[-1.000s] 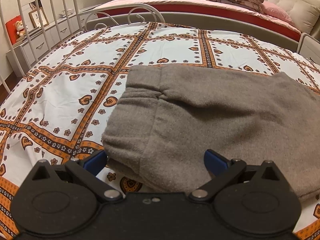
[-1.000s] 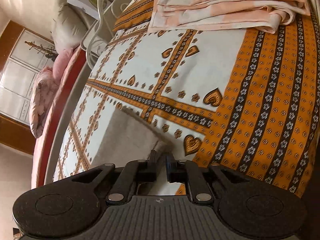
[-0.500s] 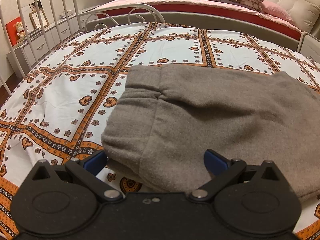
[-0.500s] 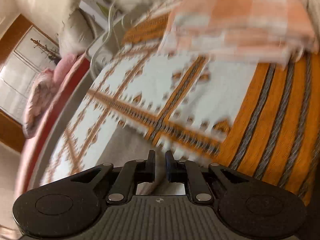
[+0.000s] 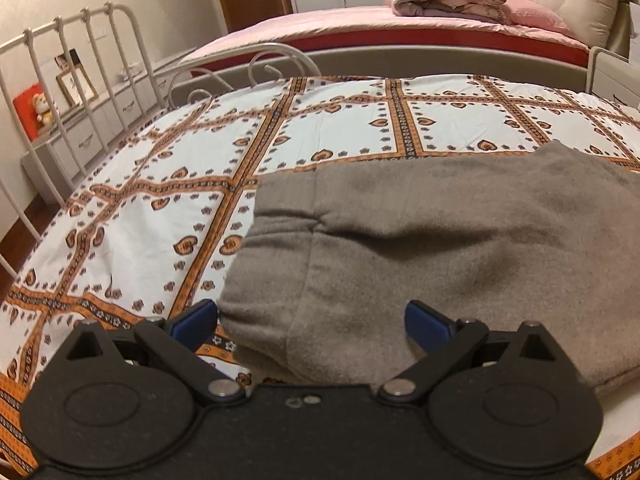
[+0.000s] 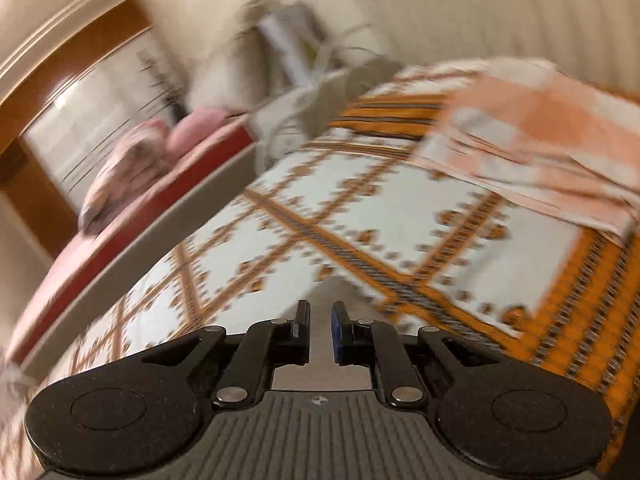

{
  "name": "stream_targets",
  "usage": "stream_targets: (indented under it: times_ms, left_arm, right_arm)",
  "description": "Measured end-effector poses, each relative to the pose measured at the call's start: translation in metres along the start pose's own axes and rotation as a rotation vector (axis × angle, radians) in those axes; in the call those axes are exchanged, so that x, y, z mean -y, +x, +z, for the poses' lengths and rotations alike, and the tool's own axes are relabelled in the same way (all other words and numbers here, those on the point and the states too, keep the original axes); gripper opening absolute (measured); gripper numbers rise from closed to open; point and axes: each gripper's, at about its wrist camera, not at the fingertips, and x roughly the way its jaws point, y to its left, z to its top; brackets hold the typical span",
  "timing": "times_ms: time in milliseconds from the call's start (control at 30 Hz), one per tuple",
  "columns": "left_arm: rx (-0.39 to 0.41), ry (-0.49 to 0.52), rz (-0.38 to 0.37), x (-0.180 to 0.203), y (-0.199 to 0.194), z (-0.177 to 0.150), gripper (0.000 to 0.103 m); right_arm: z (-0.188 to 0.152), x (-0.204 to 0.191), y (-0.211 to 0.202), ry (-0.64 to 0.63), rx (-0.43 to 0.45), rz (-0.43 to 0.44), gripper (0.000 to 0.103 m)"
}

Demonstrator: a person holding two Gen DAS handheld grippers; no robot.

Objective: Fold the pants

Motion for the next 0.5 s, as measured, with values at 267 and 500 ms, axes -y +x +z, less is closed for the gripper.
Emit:
stream_targets:
  times_ms: [267, 500]
  left_arm:
    - [0.040, -0.042, -0.021, -0.004, -0.003, 0.008, 0.091]
    - [0.038, -0.145, -0.078, -0.008, 0.014, 0.024, 0.087]
  right_arm:
    - [-0.041, -0.109, 0.029, -0.254, -0.160, 0.250, 0.014]
    - [-0.123, -0.264, 0.072, -0.511, -0.390, 0.626, 0.024]
